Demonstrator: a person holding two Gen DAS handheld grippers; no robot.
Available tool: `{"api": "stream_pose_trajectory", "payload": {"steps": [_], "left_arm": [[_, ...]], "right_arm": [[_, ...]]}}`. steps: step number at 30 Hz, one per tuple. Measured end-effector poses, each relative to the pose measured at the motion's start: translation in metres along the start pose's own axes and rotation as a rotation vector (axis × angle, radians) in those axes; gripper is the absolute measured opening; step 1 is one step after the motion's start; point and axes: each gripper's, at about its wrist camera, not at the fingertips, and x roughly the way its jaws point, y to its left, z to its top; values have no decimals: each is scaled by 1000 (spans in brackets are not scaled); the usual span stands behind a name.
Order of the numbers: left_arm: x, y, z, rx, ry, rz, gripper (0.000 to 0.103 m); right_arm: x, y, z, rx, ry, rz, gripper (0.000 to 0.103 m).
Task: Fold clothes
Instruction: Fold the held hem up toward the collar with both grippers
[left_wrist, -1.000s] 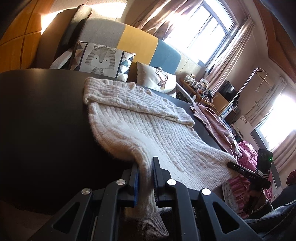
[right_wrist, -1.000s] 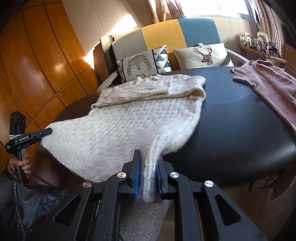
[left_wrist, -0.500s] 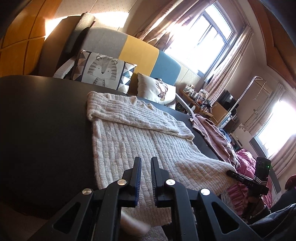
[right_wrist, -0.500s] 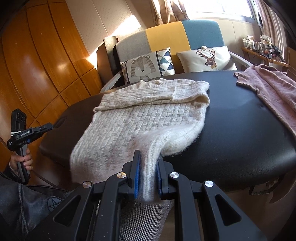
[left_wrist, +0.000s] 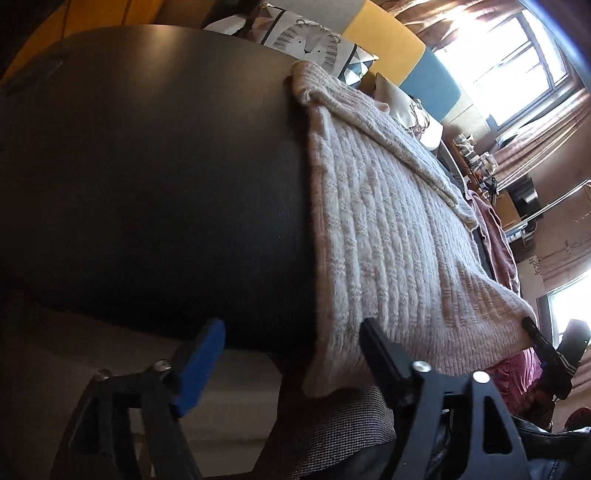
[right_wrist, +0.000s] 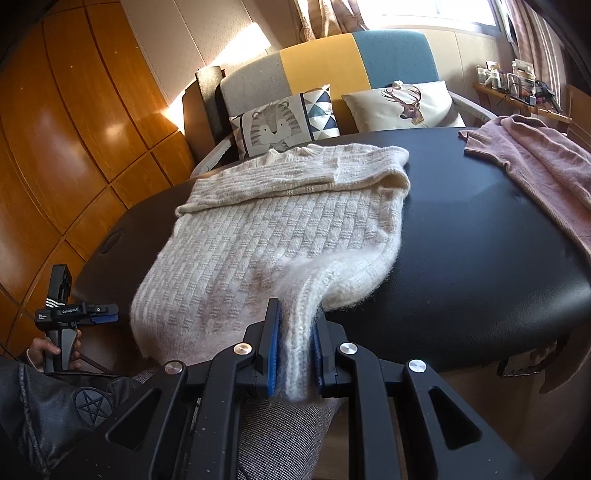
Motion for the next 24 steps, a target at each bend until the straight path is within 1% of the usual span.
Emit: {"api": "stream_pose_trajectory", "payload": {"steps": [3, 5, 8, 9, 11, 12, 14, 18, 20, 21, 22, 23, 24], "left_arm": [[0, -7, 2, 17, -25, -5, 88], [4, -14, 3, 41, -19, 1, 88], [19, -30, 3, 97, 12, 12, 88], [23, -38, 3, 131, 2, 38, 89], [31, -52, 2, 187, -11, 87, 96], [35, -58, 2, 208, -6, 105, 102], [42, -72, -1, 258, 9, 133, 102], [50, -98, -18, 353, 50, 113, 101], [52, -104, -24, 374, 56, 106, 98], [51, -103, -24, 370, 55, 108, 92], [49, -100, -22, 348, 50, 106, 83], [47, -97, -20, 324, 44, 105, 77], [43, -91, -16, 296, 36, 111, 59]], "right_arm": [[2, 1, -2, 1, 4, -3, 16], [3, 0, -3, 7, 2, -2, 16], [5, 0, -3, 14, 2, -4, 16], [6, 0, -3, 13, 3, -5, 16], [7, 1, -4, 10, 6, -8, 16], [7, 1, -4, 9, 7, -9, 16], [8, 0, -5, 7, 8, -15, 16], [9, -3, -7, 18, 3, -28, 16], [10, -2, -8, 14, 2, -35, 16], [10, -2, -8, 10, 3, -38, 16], [10, -1, -8, 6, 3, -41, 16], [11, 0, -9, 2, 3, -45, 16], [11, 0, -9, -2, 3, -48, 16]]}}
